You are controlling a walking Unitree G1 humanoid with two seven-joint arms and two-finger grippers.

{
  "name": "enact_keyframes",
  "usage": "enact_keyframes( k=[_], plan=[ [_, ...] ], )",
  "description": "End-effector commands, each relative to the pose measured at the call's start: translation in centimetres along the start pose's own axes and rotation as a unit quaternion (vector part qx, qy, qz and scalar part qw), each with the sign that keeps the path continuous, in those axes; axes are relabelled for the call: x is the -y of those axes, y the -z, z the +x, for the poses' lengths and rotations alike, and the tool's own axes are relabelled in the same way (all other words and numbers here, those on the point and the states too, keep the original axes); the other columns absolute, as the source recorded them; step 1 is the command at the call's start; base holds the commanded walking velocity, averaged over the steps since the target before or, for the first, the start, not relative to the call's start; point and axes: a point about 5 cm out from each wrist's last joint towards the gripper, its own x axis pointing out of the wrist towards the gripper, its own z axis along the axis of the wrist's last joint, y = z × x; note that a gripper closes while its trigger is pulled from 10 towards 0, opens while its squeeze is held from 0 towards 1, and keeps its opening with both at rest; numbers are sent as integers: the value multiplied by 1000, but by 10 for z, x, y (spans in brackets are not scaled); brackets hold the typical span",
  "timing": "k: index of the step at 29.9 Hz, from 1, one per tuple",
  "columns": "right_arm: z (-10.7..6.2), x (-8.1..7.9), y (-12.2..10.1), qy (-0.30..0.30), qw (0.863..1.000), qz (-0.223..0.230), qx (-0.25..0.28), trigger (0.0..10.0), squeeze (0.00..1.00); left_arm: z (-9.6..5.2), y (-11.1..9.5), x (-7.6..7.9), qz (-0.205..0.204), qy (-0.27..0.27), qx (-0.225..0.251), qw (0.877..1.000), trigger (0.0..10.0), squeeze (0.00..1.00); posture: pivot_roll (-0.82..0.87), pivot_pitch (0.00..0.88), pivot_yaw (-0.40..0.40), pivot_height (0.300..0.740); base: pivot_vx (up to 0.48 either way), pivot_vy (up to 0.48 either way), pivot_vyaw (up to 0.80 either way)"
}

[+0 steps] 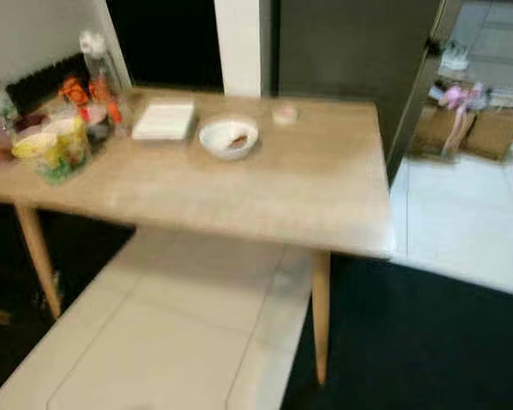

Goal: Restocking fridge

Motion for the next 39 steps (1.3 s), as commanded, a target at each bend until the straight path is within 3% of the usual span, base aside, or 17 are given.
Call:
enact_keyframes(
  k=[1, 6, 24, 31, 39],
  plan=[
    [0, 0, 1, -1, 1000, 0, -5, 10000, 0, 0, -1, -4, 2, -4, 3, 1000, 10000, 0, -87, 0, 10, 740, 0, 0, 0],
    [0, -1, 2, -1, 1000, -1, -7, 10000, 0, 0, -2, -4, 6, -4, 5, 1000, 10000, 0, -87, 0, 10, 740, 0, 0, -260],
    [0, -1, 2, -5, 1000, 0, -7, 10000, 0, 0, -4, 2, 14, 12, 9, 1000, 10000, 0, -85, 0, 13, 740, 0, 0, -777],
    [0, -1, 1, -5, 1000, 3, -4, 10000, 0, 0, -2, 5, 8, 23, 6, 1000, 10000, 0, -84, 0, 10, 740, 0, 0, 0],
    [0, -1, 1, -7, 1000, 5, -3, 10000, 0, 0, 1, 5, 2, 26, 1, 1000, 10000, 0, -84, 0, 10, 740, 0, -403, 0]
  ],
)
